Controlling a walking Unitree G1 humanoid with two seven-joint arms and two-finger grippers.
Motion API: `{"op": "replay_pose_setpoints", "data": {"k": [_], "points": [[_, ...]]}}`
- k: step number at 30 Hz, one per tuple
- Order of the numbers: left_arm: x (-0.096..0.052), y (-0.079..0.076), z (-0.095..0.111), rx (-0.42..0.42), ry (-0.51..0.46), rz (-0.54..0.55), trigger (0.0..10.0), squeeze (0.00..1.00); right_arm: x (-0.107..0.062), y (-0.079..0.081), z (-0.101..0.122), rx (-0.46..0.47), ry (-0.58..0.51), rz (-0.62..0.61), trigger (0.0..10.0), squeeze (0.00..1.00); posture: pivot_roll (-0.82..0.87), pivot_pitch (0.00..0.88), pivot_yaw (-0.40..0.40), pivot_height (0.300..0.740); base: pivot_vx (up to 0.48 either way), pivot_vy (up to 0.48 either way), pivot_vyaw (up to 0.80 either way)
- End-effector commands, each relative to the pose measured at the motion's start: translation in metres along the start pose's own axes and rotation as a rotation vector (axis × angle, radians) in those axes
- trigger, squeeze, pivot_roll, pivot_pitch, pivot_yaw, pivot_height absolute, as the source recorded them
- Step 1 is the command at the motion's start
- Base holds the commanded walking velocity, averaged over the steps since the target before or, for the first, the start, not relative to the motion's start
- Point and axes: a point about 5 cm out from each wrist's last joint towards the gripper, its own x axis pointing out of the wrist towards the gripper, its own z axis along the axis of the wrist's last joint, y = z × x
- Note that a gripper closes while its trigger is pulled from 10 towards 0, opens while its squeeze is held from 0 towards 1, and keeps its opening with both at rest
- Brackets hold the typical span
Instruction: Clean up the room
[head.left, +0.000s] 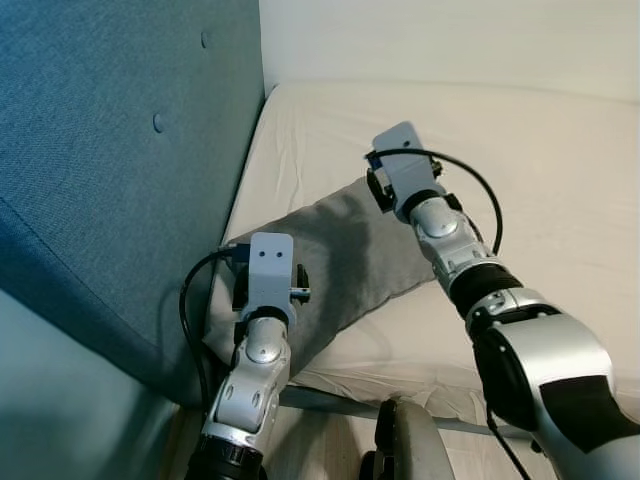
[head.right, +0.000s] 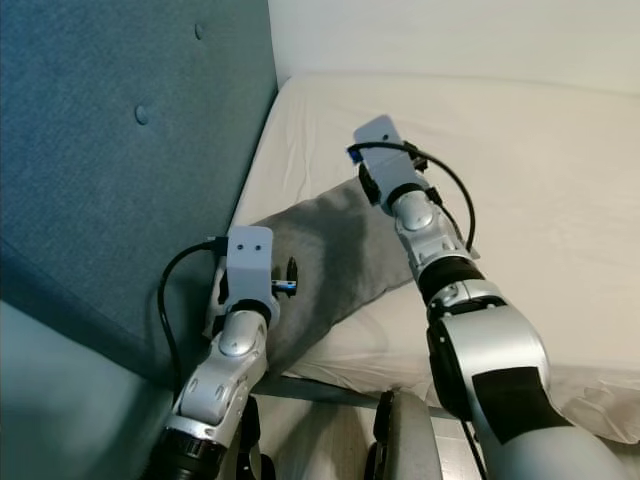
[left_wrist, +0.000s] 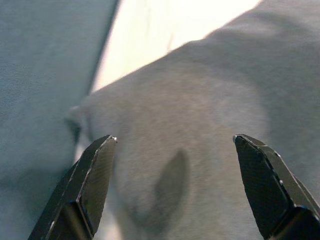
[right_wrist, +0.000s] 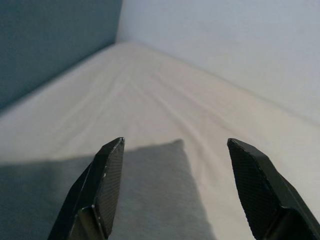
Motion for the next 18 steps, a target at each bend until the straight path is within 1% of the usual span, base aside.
{"op": "replay_pose_setpoints", "data": {"k": [1, 2, 3, 5, 6, 7, 8, 9, 10, 11, 12, 13, 14, 15, 16, 18], "points": [[-0.006, -0.001, -0.007, -0.019, 0.012, -0.069, 10.0, 0.0, 0.0, 0.005, -0.003, 0.102, 0.021, 0.04, 10.0, 0.0, 0.12, 0.361, -0.031, 0.596, 0.0, 0.0, 0.0], [-0.006, -0.001, -0.007, -0.019, 0.012, -0.069, 10.0, 0.0, 0.0, 0.005, -0.003, 0.102, 0.021, 0.04, 10.0, 0.0, 0.12, 0.361, -0.031, 0.596, 0.0, 0.0, 0.0], [-0.007, 0.008, -0.011, -0.03, 0.019, -0.113, 10.0, 0.0, -0.002, 0.011, -0.01, 0.148, 0.037, 0.074, 10.0, 0.0, 0.11, 0.357, -0.029, 0.596, 0.0, 0.0, 0.0], [-0.007, 0.008, -0.011, -0.03, 0.019, -0.113, 10.0, 0.0, -0.002, 0.011, -0.01, 0.148, 0.037, 0.074, 10.0, 0.0, 0.11, 0.357, -0.029, 0.596, 0.0, 0.0, 0.0], [-0.007, 0.019, -0.014, -0.041, 0.028, -0.135, 10.0, 0.0, -0.006, 0.016, -0.02, 0.188, 0.053, 0.076, 10.0, 0.0, 0.1, 0.353, -0.03, 0.596, 0.0, 0.0, 0.0], [-0.006, 0.03, -0.016, -0.05, 0.033, -0.15, 10.0, 0.0, -0.01, 0.018, -0.031, 0.222, 0.067, 0.046, 10.0, 0.0, 0.1, 0.345, -0.03, 0.596, 0.0, 0.0, 0.0], [-0.006, 0.03, -0.016, -0.05, 0.033, -0.15, 10.0, 0.0, -0.01, 0.018, -0.031, 0.222, 0.067, 0.046, 10.0, 0.0, 0.1, 0.345, -0.03, 0.596, 0.0, 0.0, 0.0], [-0.006, 0.039, -0.017, -0.057, 0.035, -0.159, 10.0, 0.0, -0.016, 0.018, -0.043, 0.269, 0.08, -0.01, 10.0, 0.0, 0.1, 0.338, -0.027, 0.596, 0.0, 0.0, 0.0], [-0.006, 0.039, -0.017, -0.057, 0.035, -0.159, 10.0, 0.0, -0.016, 0.018, -0.043, 0.269, 0.08, -0.01, 10.0, 0.0, 0.1, 0.338, -0.027, 0.596, 0.0, 0.0, 0.0], [-0.006, 0.048, -0.018, -0.054, 0.034, -0.162, 10.0, 0.0, -0.021, 0.014, -0.054, 0.345, 0.091, -0.093, 10.0, 0.0, 0.09, 0.336, -0.024, 0.596, 0.0, 0.0, 0.0], [-0.007, 0.055, -0.019, -0.051, 0.033, -0.162, 10.0, 0.0, -0.026, 0.011, -0.063, 0.402, 0.1, -0.147, 10.0, 0.0, 0.09, 0.333, -0.021, 0.596, 0.0, 0.0, 0.0], [-0.007, 0.06, -0.02, -0.047, 0.033, -0.157, 10.0, 0.0, -0.031, 0.008, -0.071, 0.408, 0.109, -0.187, 10.0, 0.0, 0.09, 0.333, -0.021, 0.596, 0.0, 0.0, 0.0], [-0.007, 0.06, -0.02, -0.047, 0.033, -0.157, 10.0, 0.0, -0.031, 0.008, -0.071, 0.408, 0.109, -0.187, 10.0, 0.0, 0.09, 0.333, -0.021, 0.596, 0.0, 0.0, 0.0], [-0.007, 0.065, -0.022, -0.036, 0.038, -0.141, 10.0, 0.0, -0.036, 0.007, -0.08, 0.406, 0.13, -0.203, 10.0, 0.0, 0.09, 0.331, -0.02, 0.596, 0.0, 0.0, 0.0], [-0.007, 0.065, -0.022, -0.036, 0.038, -0.141, 10.0, 0.0, -0.036, 0.007, -0.08, 0.406, 0.13, -0.203, 10.0, 0.0, 0.09, 0.331, -0.02, 0.596, 0.0, 0.0, 0.0], [-0.006, 0.072, -0.023, -0.029, 0.041, -0.115, 10.0, 0.0, -0.046, 0.0, -0.097, 0.316, 0.185, -0.217, 10.0, 0.0, 0.09, 0.329, -0.019, 0.596, 0.0, 0.0, 0.0]]}}
